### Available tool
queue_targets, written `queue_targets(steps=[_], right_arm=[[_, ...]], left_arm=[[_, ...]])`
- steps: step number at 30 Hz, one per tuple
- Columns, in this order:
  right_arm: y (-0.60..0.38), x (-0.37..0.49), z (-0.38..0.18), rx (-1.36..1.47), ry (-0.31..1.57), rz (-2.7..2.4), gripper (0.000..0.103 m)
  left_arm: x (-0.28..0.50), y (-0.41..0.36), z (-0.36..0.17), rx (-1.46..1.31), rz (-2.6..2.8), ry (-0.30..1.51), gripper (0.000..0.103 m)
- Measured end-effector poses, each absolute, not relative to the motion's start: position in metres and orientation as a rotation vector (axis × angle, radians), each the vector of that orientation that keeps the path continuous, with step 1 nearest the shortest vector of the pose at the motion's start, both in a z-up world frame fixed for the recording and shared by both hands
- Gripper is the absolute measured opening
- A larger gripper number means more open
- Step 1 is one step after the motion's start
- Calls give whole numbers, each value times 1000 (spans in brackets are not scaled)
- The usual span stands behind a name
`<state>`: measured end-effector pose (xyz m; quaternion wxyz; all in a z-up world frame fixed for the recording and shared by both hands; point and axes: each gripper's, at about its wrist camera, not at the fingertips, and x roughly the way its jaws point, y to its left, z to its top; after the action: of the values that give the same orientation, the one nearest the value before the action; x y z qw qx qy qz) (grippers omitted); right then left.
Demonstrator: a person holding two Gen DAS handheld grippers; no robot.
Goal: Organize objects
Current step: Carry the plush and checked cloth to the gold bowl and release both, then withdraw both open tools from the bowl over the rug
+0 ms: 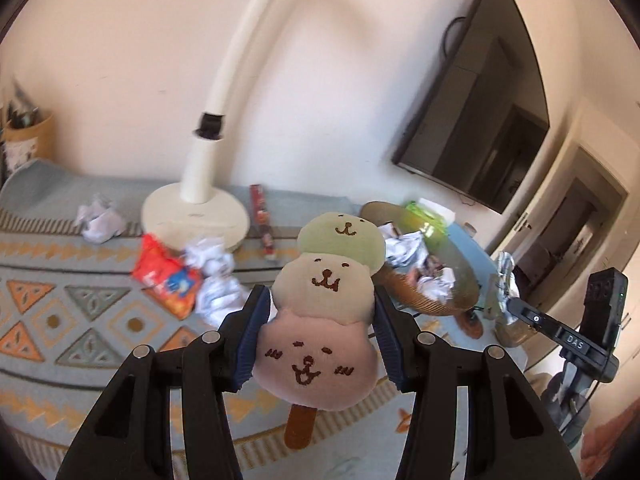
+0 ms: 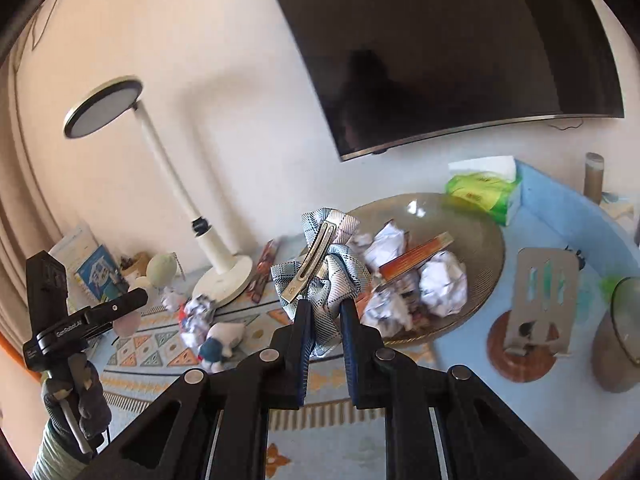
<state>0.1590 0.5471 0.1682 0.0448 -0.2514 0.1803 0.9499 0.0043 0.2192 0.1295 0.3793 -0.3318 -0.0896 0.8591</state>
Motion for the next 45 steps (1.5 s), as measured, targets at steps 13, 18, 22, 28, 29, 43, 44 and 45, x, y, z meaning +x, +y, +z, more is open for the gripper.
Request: queue_targets(steps=[13, 18, 22, 28, 29, 43, 44, 45], right_arm=[[634, 109, 134, -904, 730, 2694, 32], [579, 143, 139, -961, 485, 2792, 66], [502, 165, 138, -949, 328, 2967, 97], [411, 120, 84, -1189, 283, 3027, 103], [403, 109, 73, -1219, 287, 3023, 103], [383, 77, 27, -1469, 214, 2876, 102], [382, 77, 27, -1472, 210, 2875, 103], [382, 77, 27, -1475, 206, 2875, 103]], left_arm=[[-10, 442, 137, -750, 2180, 62, 84], [13, 395, 145, -729, 2212, 80, 84], [44, 307, 149, -723, 2308, 46, 95], [54, 173, 90, -920, 2579, 12, 102], [51, 155, 76, -973, 2611, 17, 102], [26, 63, 12, -1256, 2673, -422, 102], [25, 66, 11, -1264, 2688, -396, 102], [25, 69, 11, -1275, 2702, -358, 102]])
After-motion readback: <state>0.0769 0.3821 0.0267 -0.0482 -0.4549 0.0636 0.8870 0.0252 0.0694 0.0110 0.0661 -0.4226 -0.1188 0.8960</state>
